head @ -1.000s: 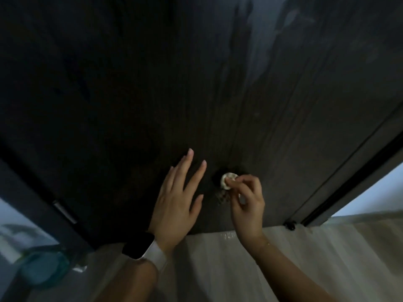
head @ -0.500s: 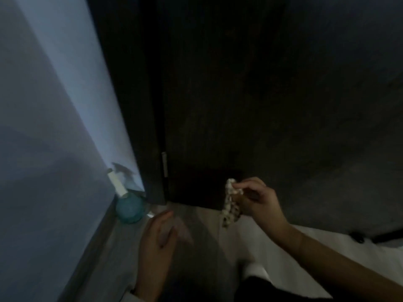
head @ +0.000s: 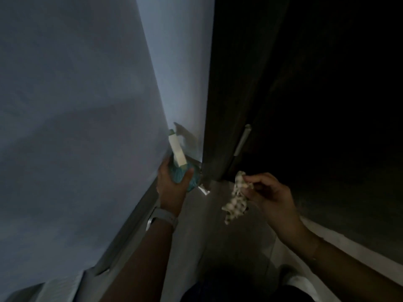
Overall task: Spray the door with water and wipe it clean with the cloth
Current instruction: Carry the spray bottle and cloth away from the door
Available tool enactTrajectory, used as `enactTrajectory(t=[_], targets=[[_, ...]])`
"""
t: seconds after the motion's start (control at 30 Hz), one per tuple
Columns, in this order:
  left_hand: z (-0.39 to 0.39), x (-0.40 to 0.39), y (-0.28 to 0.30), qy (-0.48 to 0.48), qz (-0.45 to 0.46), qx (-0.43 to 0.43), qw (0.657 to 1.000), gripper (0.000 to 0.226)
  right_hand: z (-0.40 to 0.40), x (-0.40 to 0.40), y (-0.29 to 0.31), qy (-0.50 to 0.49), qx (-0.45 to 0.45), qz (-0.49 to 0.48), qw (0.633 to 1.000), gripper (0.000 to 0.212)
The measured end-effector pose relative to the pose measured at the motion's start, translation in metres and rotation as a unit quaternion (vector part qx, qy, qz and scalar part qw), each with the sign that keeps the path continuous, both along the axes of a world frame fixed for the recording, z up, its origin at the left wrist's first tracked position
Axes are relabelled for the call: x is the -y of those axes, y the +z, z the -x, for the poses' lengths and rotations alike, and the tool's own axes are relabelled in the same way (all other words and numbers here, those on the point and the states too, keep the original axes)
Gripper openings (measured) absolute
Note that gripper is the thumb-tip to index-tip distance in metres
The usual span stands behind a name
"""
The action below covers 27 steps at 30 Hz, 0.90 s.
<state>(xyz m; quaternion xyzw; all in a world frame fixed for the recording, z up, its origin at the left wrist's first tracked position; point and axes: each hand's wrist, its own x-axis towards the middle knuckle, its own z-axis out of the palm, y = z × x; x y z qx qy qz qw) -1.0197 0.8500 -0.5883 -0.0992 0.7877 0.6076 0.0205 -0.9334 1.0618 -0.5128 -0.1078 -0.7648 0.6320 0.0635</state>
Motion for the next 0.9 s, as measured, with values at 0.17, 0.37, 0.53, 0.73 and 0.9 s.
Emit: enactTrajectory(t=[0.17,0.37,0.53,0.73,0.9], targets=[[0.029,0.001,-0.024,-0.064,0.062,0.014,0.996,0.070,-0.010,0.000,0.002,-0.022,0.010,0.021,0.999,0.034],[0.018,-0.002,-0.003,-0.006,0.082,0.018,0.996,0.060,-0.021,-0.014,0.034,-0.051,-0.002,0.046,0.998,0.044],[-0.030,-0.006,0.042,0.017,-0.023,0.037,0.999,0.011,-0.038,-0.024,0.079,-0.045,-0.003,0.032,0.998,0.023],[-0.101,-0.013,0.128,0.004,-0.098,-0.008,0.995,0.015,-0.057,-0.045,0.169,0.009,-0.015,-0.073,0.997,0.040],[-0.135,-0.012,0.187,0.021,-0.067,-0.012,0.997,0.010,-0.068,-0.042,0.204,-0.015,-0.017,-0.022,0.999,0.026]])
